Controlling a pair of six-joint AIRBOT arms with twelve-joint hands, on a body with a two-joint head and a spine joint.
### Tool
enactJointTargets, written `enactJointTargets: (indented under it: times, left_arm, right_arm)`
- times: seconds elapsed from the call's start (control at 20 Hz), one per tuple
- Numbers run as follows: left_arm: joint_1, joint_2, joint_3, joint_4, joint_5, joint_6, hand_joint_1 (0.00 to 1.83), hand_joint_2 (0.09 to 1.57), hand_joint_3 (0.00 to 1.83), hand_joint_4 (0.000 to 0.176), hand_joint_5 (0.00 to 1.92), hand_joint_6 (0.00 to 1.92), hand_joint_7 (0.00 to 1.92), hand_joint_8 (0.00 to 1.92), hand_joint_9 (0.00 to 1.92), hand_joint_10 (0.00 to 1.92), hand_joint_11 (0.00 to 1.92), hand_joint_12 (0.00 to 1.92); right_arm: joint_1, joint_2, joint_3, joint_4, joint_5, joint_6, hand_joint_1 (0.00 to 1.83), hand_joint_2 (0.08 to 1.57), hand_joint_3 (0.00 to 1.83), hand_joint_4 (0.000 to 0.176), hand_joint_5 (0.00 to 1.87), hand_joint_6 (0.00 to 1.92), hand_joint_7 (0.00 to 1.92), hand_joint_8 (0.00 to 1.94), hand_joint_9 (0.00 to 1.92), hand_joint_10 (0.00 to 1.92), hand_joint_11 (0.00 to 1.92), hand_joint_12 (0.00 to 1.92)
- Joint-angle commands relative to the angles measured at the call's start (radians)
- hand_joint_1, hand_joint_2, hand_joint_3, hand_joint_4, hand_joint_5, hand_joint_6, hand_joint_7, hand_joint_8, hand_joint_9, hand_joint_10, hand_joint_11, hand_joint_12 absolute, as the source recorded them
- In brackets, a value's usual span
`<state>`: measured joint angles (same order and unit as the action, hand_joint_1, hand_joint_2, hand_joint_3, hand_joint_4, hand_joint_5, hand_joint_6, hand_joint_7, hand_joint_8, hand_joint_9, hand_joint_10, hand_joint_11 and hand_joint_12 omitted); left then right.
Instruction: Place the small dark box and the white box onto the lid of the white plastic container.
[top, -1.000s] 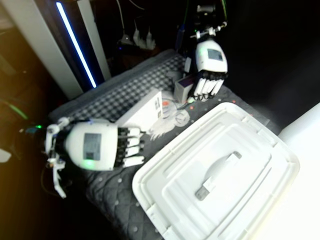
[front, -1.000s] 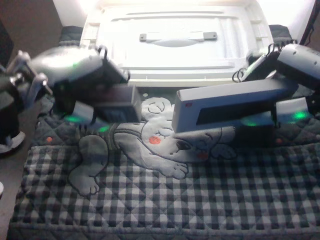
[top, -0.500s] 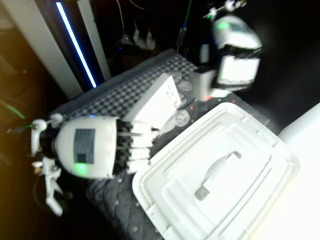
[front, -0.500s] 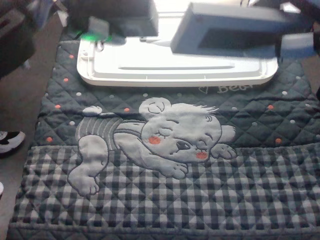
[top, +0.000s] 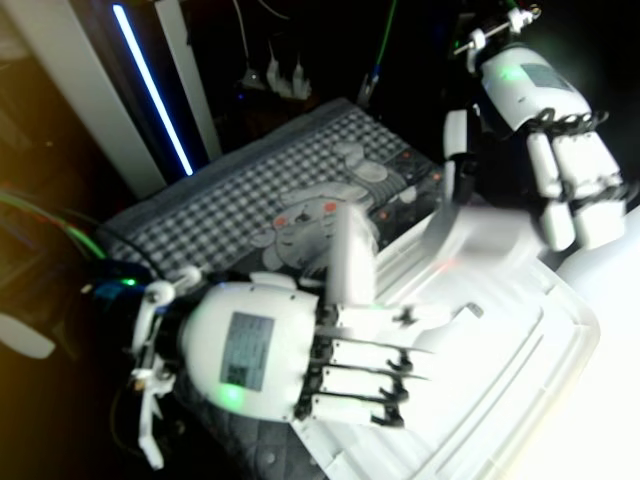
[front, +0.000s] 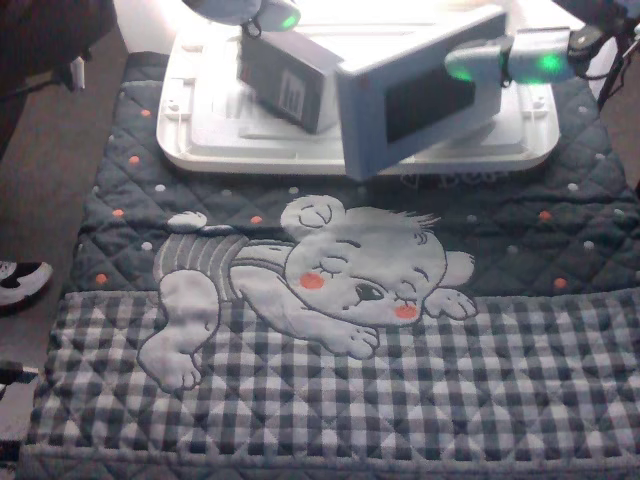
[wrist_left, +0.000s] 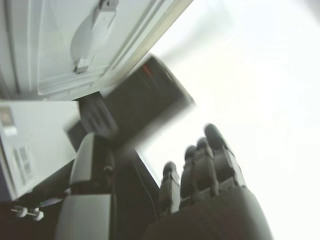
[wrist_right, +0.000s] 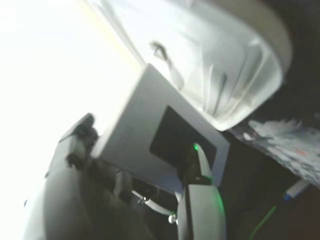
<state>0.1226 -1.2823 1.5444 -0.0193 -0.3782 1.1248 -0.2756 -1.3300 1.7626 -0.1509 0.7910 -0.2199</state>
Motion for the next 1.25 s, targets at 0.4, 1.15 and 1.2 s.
enactJointTargets:
  times: [0.4,1.15,1.2]
  left_arm:
    - [0.054,0.053,-0.093,0.009,-0.216,-0.001,0.81,0.9,0.0,0.176,0.0,0.0,0.0,0.0,0.0,0.0,0.0,0.0]
    - [0.254,0.256,-0.328,0.09,-0.717,-0.234,0.77,0.87,0.0,0.176,0.0,0.0,0.0,0.0,0.0,0.0,0.11,0.07]
    - [0.264,0.269,-0.342,0.091,-0.743,-0.234,0.84,0.89,0.01,0.176,0.0,0.0,0.0,0.0,0.0,0.0,0.04,0.04]
  right_arm:
    - [0.008,0.096,-0.105,-0.038,0.191,0.006,0.79,0.92,0.0,0.176,0.0,0.0,0.0,0.0,0.0,0.0,0.01,0.0]
    - [-0.19,0.224,-0.318,0.042,0.618,0.006,0.78,0.77,0.0,0.176,0.0,0.0,0.03,0.0,0.07,0.0,0.0,0.68]
    - [-0.202,0.229,-0.326,0.05,0.638,0.006,0.79,0.78,0.0,0.176,0.0,0.0,0.03,0.0,0.05,0.01,0.0,0.82]
